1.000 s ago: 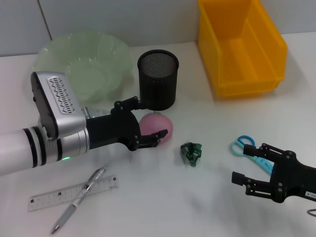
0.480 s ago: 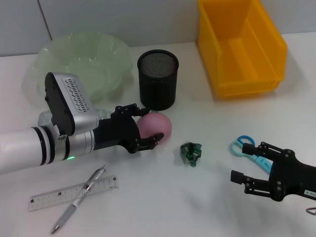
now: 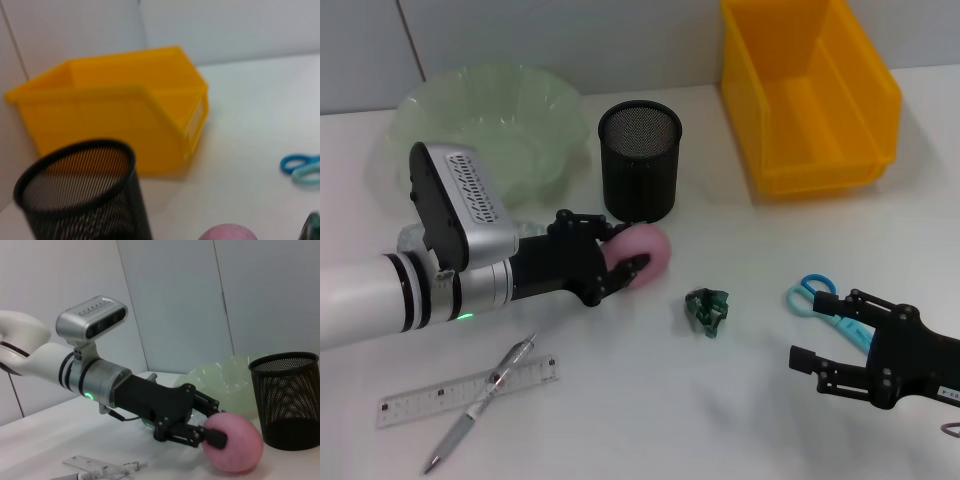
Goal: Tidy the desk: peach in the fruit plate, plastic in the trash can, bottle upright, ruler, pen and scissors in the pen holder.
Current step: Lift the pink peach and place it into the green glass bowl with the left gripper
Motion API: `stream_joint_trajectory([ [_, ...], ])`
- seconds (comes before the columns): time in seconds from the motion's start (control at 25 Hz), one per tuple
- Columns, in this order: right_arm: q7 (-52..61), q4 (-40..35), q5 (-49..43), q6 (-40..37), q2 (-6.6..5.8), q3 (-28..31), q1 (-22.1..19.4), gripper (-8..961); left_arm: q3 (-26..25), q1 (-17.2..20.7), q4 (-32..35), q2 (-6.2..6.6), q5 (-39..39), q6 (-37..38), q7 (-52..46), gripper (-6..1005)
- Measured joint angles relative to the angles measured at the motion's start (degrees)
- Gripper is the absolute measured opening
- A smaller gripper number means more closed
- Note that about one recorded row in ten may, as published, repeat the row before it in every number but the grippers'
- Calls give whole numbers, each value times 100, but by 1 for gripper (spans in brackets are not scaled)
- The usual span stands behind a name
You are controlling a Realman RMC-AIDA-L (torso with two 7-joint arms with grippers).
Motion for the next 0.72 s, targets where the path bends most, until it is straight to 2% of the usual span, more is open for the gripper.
stream_joint_trajectory([
  [0.16, 0, 14, 3, 59, 0, 8, -6, 834, -13, 235, 367, 3, -9, 863, -162, 438],
  [0.24, 0, 15, 13, 61, 0, 8, -7, 834, -81, 551, 943, 6, -56, 1431, -428, 412],
  [0.36, 1, 20, 30, 64, 0, 8, -8, 835, -136, 954, 1717, 20, -461, 1827, -736, 376],
  [0.48, 8, 23, 32, 54, 0, 15, -9, 835, -133, 1244, 2176, 31, -1143, 1627, -790, 344],
  [0.56, 18, 24, 34, 28, 0, 17, -9, 835, -121, 1315, 2340, 37, -1688, 1177, -794, 325],
  [0.72, 44, 25, 35, 17, 0, 17, -8, 835, -74, 1129, 2354, 47, -2105, 24, -867, 291],
])
